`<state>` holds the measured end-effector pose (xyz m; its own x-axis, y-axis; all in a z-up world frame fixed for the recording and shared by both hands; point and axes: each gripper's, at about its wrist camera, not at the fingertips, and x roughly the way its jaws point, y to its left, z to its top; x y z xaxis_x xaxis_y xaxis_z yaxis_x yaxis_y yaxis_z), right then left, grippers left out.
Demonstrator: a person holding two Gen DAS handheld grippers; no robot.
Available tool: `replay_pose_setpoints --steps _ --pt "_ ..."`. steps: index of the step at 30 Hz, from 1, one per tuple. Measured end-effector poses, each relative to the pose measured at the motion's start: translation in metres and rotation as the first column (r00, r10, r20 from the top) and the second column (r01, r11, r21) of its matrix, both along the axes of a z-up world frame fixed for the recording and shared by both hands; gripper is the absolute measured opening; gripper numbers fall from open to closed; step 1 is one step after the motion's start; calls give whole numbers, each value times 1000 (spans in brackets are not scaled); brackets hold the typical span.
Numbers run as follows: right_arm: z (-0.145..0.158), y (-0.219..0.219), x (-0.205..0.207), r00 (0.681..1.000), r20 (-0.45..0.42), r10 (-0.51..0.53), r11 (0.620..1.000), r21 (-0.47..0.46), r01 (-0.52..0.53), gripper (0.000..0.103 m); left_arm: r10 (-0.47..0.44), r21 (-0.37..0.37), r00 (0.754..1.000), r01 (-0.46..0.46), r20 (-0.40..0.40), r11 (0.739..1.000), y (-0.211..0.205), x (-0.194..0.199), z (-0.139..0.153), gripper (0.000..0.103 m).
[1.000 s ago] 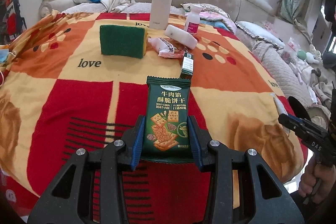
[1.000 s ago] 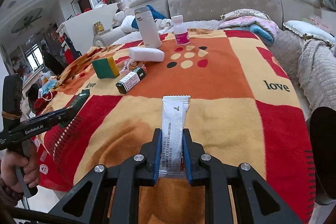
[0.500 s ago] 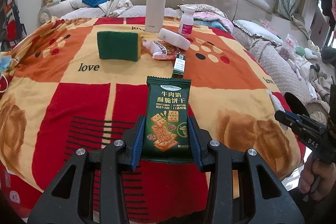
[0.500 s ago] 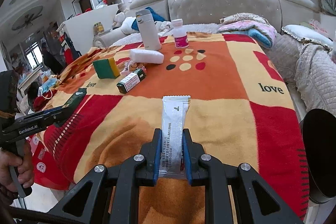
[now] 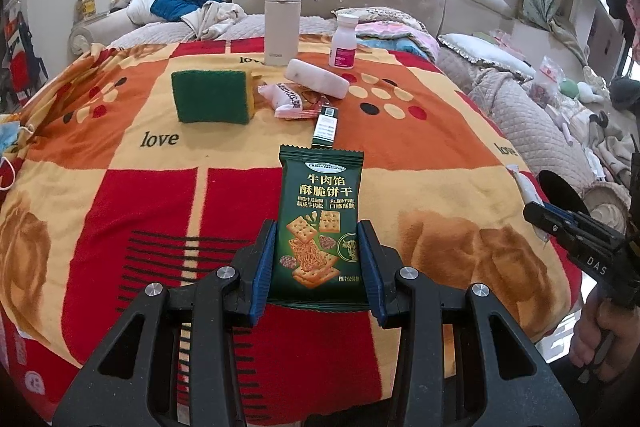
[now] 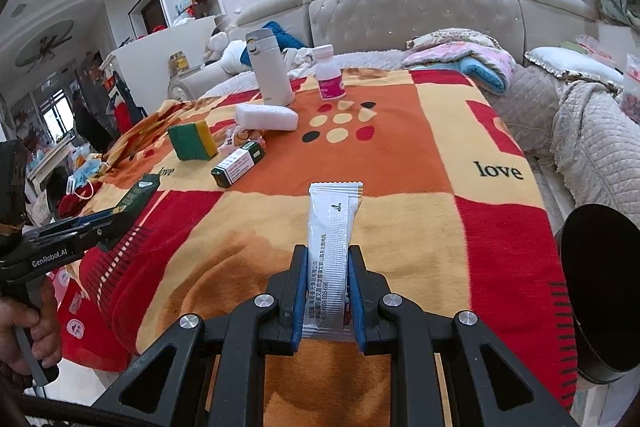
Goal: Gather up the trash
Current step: 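Carry the cracker pack and white sachet in both tools over the black bin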
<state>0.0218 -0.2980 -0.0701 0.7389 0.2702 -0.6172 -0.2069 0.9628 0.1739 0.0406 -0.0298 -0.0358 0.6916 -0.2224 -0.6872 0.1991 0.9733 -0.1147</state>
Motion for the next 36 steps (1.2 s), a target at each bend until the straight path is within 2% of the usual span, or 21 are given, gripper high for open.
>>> replay_pose_setpoints --steps 18,29,32,36 --pt "9 -24 -10 997 36 -69 997 19 68 18 -47 21 999 46 19 999 -30 -1 11 38" --pt "16 -63 -22 986 57 -154 986 71 150 18 -89 27 996 89 19 996 -54 2 12 38" --pt "19 -73 -25 981 68 -182 981 83 176 18 -130 21 991 130 21 991 -71 1 13 38" --pt "20 -94 -29 969 68 -237 967 107 229 18 -234 11 972 234 35 972 -104 -1 17 38"
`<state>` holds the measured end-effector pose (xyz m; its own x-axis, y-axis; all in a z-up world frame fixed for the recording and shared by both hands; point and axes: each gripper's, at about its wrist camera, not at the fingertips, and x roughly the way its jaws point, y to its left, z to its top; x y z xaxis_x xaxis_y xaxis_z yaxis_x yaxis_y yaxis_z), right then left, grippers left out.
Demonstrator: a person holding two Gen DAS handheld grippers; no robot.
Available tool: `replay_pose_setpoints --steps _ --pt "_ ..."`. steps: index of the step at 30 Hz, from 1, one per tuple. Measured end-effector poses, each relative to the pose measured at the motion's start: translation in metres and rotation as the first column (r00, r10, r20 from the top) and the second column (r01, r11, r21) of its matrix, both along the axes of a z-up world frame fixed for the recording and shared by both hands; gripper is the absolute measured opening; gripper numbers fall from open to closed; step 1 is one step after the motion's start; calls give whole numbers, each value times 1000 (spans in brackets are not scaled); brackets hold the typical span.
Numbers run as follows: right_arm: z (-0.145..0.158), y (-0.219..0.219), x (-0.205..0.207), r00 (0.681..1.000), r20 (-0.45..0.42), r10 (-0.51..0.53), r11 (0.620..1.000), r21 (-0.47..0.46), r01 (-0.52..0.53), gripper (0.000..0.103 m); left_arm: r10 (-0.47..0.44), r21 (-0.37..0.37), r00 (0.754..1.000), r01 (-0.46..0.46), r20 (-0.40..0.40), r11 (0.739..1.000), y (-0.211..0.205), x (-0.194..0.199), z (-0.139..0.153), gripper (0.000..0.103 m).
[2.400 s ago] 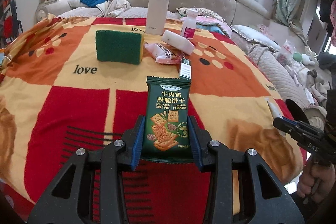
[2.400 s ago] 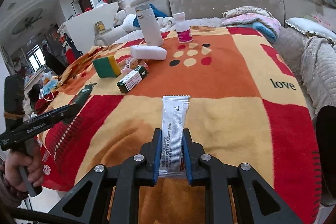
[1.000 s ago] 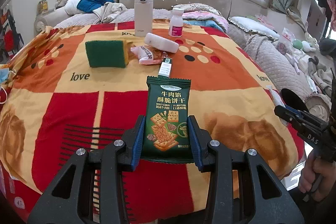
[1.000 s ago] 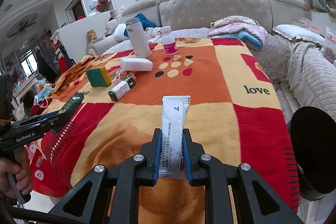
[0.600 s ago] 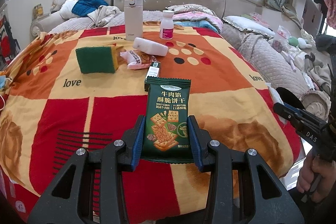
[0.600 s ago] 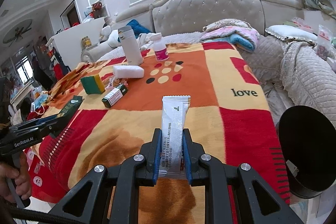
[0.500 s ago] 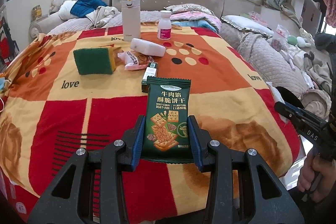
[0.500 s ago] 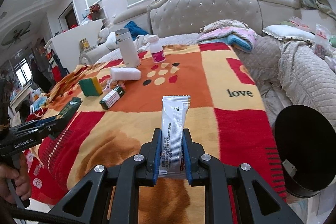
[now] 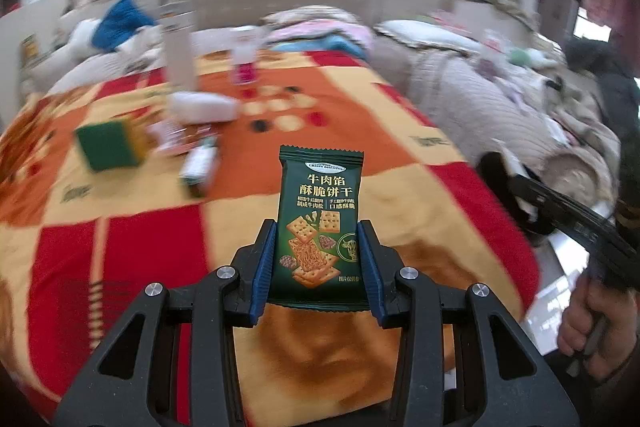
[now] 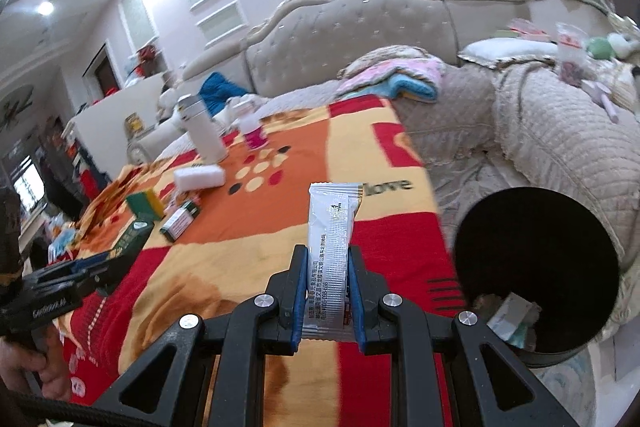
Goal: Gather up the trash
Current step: 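Carry the cracker pack and white sachet in both tools over the black bin, then open both tools over the bin to drop the cracker pack and sachet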
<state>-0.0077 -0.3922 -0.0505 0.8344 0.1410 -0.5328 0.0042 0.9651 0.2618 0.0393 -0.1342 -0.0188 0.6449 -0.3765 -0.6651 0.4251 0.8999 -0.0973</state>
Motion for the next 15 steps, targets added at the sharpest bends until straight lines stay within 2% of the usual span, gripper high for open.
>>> replay_pose_setpoints --steps 9,15 --pt "-4 -50 -8 991 -33 -127 992 4 127 18 -184 11 983 184 -1 983 -88 0 -2 38" --pt "-13 -94 -12 960 -80 -270 963 -5 270 18 -296 2 955 297 -28 955 -155 7 -7 38"
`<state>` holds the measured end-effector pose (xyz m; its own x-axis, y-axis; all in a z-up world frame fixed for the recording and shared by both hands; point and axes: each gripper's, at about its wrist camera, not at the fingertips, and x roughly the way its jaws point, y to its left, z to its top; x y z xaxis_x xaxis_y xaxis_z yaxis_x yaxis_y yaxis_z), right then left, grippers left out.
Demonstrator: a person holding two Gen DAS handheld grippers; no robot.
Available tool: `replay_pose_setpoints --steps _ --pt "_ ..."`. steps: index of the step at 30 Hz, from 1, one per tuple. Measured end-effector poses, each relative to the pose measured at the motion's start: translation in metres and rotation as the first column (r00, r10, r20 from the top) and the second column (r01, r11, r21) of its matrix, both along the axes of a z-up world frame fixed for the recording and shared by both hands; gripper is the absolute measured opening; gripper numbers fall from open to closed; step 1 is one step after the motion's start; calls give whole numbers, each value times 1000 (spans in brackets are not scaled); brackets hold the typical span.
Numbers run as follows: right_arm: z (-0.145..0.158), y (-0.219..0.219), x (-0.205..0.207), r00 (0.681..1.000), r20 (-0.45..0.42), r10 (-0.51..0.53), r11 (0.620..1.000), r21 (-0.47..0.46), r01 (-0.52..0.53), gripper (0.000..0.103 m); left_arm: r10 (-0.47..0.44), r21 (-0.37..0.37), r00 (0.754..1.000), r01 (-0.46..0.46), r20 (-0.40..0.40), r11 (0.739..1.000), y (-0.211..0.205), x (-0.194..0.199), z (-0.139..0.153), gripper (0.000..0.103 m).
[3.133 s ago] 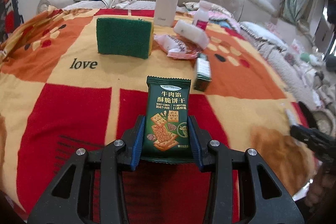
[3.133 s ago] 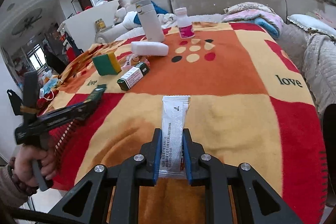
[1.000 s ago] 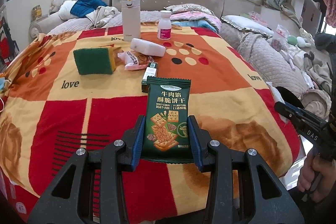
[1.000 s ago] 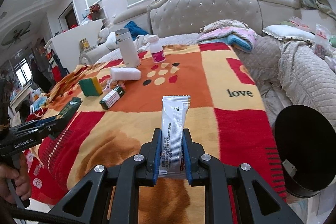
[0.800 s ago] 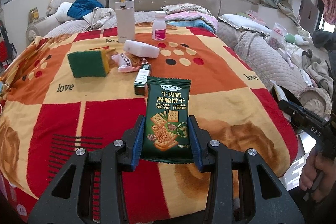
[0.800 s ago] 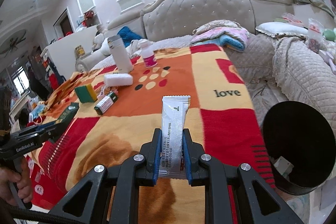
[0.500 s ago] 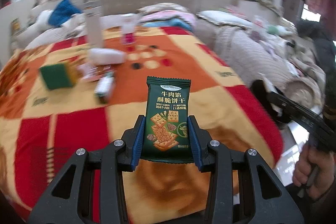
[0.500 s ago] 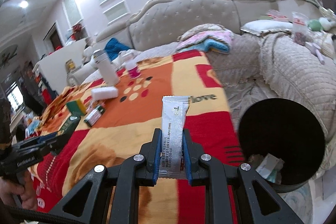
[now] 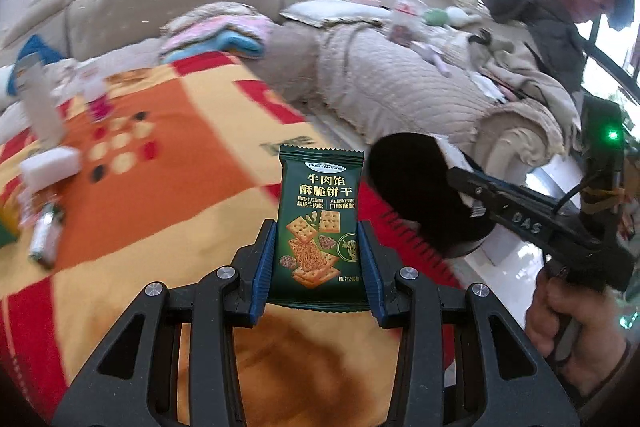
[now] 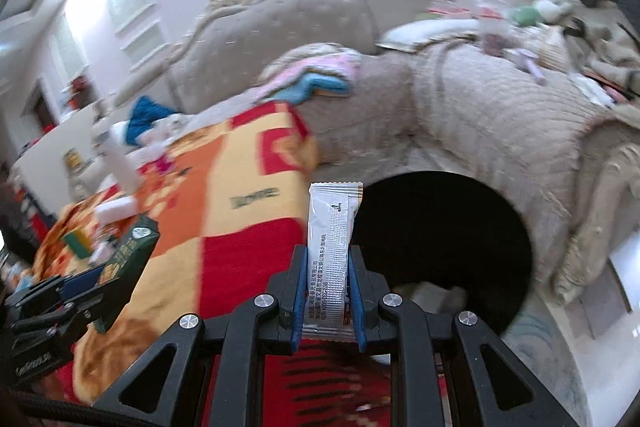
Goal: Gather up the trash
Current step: 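Open both tools over the bin to drop the cracker pack and sachet, then move both tools back toward the items on the blanket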
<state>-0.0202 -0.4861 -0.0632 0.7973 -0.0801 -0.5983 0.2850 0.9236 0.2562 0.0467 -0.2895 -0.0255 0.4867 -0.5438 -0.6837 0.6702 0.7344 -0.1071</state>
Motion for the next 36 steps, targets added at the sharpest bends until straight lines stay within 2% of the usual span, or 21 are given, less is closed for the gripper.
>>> replay_pose_setpoints --steps 5,9,12,15,17,19,21,24,28,32,36 --pt "-9 -29 2 988 -57 -143 990 5 143 18 -79 15 997 79 -7 997 -53 9 -6 38" --pt "-11 -43 12 980 -66 -188 982 -9 188 18 -134 30 990 135 -43 990 -88 20 -15 38" --pt "-14 -55 16 975 -73 -208 978 18 210 18 -151 51 987 154 -47 987 -103 25 -21 38" --pt "-19 -67 17 970 -84 -230 969 72 236 19 -150 63 987 154 -60 986 -113 34 -28 42" --pt "-20 -73 14 964 -83 -251 961 100 259 21 -142 70 988 146 -68 987 -112 39 -31 50" --pt "-19 -75 11 959 -74 -273 954 107 280 28 -137 53 988 141 -77 989 -106 41 -32 55" --pt "-17 -74 10 959 -63 -277 953 112 283 34 -130 43 988 134 -82 990 -99 42 -30 56" --pt "-13 -70 9 955 -55 -291 952 87 295 35 -108 37 992 110 -66 993 -85 40 -23 56" --pt "-6 -53 13 965 -29 -262 963 55 263 35 -47 11 998 47 -48 999 -39 37 -11 56" --pt "1 -9 25 989 -9 -148 989 0 148 35 36 -6 999 -36 -30 999 23 37 -4 56" --pt "6 52 44 1000 -11 2 996 -85 -3 38 163 -6 986 -163 -25 987 103 43 -2 56"
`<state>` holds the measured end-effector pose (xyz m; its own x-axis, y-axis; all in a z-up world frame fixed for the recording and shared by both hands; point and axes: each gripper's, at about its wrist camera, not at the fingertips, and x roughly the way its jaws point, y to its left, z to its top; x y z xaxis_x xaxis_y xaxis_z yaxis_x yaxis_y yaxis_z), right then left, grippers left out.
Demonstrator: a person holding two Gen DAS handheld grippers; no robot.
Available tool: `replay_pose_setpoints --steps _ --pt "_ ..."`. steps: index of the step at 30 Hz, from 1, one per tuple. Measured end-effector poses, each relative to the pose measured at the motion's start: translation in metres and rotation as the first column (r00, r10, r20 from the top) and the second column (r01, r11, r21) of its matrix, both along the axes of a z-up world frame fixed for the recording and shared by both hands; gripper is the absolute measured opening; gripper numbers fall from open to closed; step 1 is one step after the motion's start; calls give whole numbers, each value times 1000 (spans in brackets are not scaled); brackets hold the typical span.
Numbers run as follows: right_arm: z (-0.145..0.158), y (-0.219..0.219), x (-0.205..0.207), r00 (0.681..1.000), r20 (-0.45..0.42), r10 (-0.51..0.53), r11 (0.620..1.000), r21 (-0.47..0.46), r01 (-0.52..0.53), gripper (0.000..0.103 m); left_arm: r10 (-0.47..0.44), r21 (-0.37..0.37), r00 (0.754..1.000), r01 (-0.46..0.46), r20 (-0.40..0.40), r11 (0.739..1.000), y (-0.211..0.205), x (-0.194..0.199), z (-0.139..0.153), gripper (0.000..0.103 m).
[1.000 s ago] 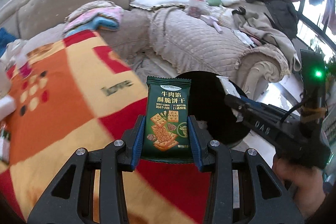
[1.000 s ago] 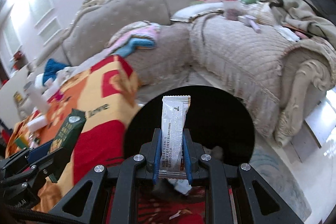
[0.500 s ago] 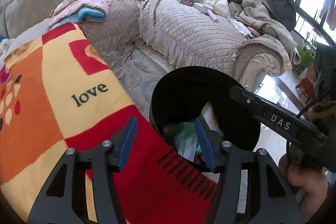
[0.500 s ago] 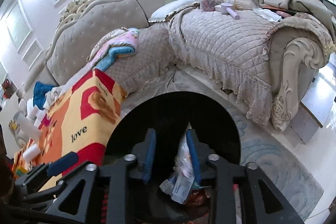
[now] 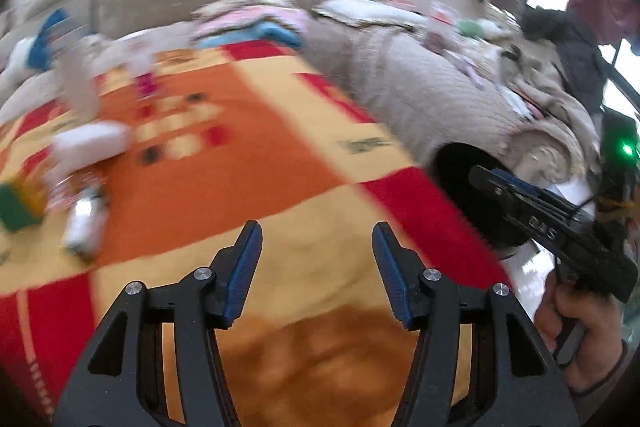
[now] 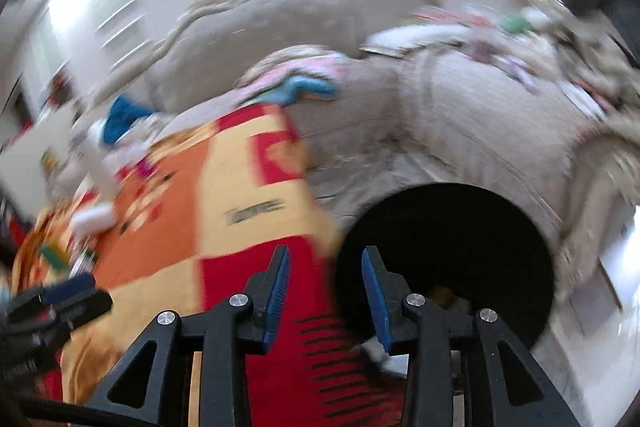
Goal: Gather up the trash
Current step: 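Move both tools back toward the items on the blanket, then grasp the green-yellow sponge with the left tool while the right tool grasps the green medicine box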
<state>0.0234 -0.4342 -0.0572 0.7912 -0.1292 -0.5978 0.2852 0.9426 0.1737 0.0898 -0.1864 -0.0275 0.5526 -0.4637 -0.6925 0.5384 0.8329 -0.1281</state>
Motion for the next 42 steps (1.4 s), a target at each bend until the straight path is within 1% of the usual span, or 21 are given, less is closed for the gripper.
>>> replay_pose_setpoints --steps 2,3,5,6,7,9,10,11,13,15,18,20,22,23,26,30,33,36,38,40,42 --pt "2 37 10 995 3 103 993 -59 -102 40 55 8 998 -55 15 998 38 3 0 56" --pt "0 49 11 991 2 132 988 -83 -132 41 87 17 996 -87 27 996 61 5 0 57" --pt "-5 83 20 977 -25 213 965 -151 -214 42 144 31 989 -145 43 989 99 12 1 59" --pt "-8 95 23 971 -40 237 954 -178 -240 42 175 40 983 -178 54 983 124 17 1 63" --pt "-11 104 25 966 -51 254 946 -197 -259 42 194 47 979 -197 60 979 138 21 1 64" --pt "-19 121 32 956 -82 281 928 -230 -293 42 262 64 962 -267 77 961 188 39 2 65" --pt "-22 127 35 952 -98 289 921 -242 -305 42 278 64 957 -283 77 957 202 45 2 65" --pt "-25 131 37 949 -111 294 916 -252 -313 42 297 65 952 -302 77 951 226 57 3 66" --pt "-31 139 43 944 -144 297 905 -273 -327 42 306 81 948 -313 87 946 253 73 2 66" --pt "-33 139 45 940 -155 302 901 -274 -335 42 299 112 950 -309 91 945 273 92 1 66" --pt "-34 135 46 940 -157 301 909 -251 -333 42 266 151 962 -273 63 950 286 119 -4 66" --pt "-34 134 46 941 -158 300 912 -242 -331 42 190 163 982 -187 3 969 288 140 -12 66" --pt "-35 134 46 941 -161 299 913 -240 -331 42 139 175 990 -132 -31 976 281 153 -18 66" --pt "-35 135 46 940 -163 299 912 -242 -332 42 119 191 992 -111 -31 975 279 160 -22 66" --pt "-35 138 47 939 -173 299 908 -253 -335 42 76 251 997 -75 7 965 271 174 -28 66" --pt "-36 139 48 937 -181 300 906 -254 -339 42 36 247 999 -34 -2 968 266 188 -35 66" --pt "-35 137 49 937 -183 296 911 -242 -335 42 0 192 1000 -3 13 981 260 183 -34 65" --pt "-36 136 49 940 -185 286 916 -235 -325 42 -6 124 1000 5 13 992 257 168 -26 65" --pt "-36 136 48 941 -185 283 917 -236 -322 42 -7 68 1000 6 13 998 258 150 -18 65" --pt "-36 137 48 941 -185 283 915 -242 -323 42 -7 27 1000 7 -12 1000 261 127 -13 65" --pt "-36 138 48 941 -185 284 914 -246 -324 42 -29 0 999 29 -29 1000 261 105 -11 65"
